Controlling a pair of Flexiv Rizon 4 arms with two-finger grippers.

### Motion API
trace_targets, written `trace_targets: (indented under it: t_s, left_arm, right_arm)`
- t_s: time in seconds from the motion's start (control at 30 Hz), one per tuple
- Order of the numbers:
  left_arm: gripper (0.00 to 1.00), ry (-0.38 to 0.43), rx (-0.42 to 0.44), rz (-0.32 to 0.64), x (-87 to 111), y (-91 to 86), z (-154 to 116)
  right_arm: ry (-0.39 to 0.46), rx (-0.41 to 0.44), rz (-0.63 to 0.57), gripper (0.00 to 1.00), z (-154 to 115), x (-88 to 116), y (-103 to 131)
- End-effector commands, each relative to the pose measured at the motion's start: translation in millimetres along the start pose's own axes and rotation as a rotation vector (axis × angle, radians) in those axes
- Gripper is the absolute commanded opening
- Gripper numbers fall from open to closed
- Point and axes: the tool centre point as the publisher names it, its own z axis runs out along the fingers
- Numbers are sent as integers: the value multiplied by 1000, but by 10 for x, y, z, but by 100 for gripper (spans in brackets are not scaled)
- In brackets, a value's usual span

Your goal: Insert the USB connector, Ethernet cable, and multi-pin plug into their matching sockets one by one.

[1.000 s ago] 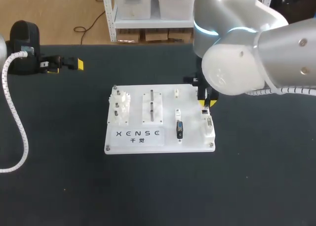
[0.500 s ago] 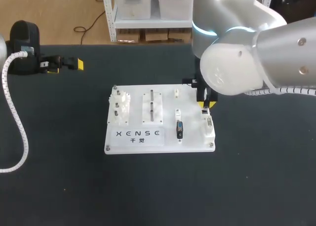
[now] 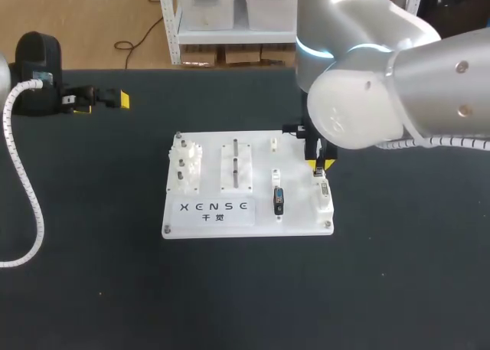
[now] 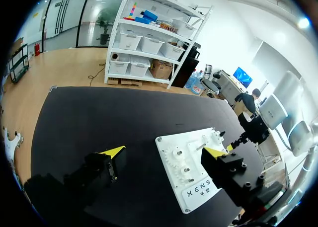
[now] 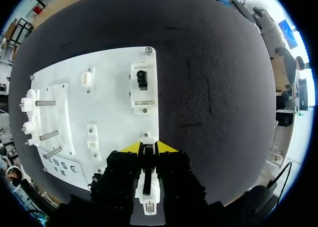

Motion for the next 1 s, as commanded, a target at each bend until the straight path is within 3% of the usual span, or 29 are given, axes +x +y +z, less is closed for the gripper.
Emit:
trace_targets:
  t_s: [0.03, 1.0]
  left_arm:
    - [100, 0, 0, 0, 0, 0, 0]
    - [100, 0, 0, 0, 0, 0, 0]
  right_arm:
    - [-1, 3, -1, 0, 38, -6, 12]
    - [4, 5, 0, 0, 39, 22, 36]
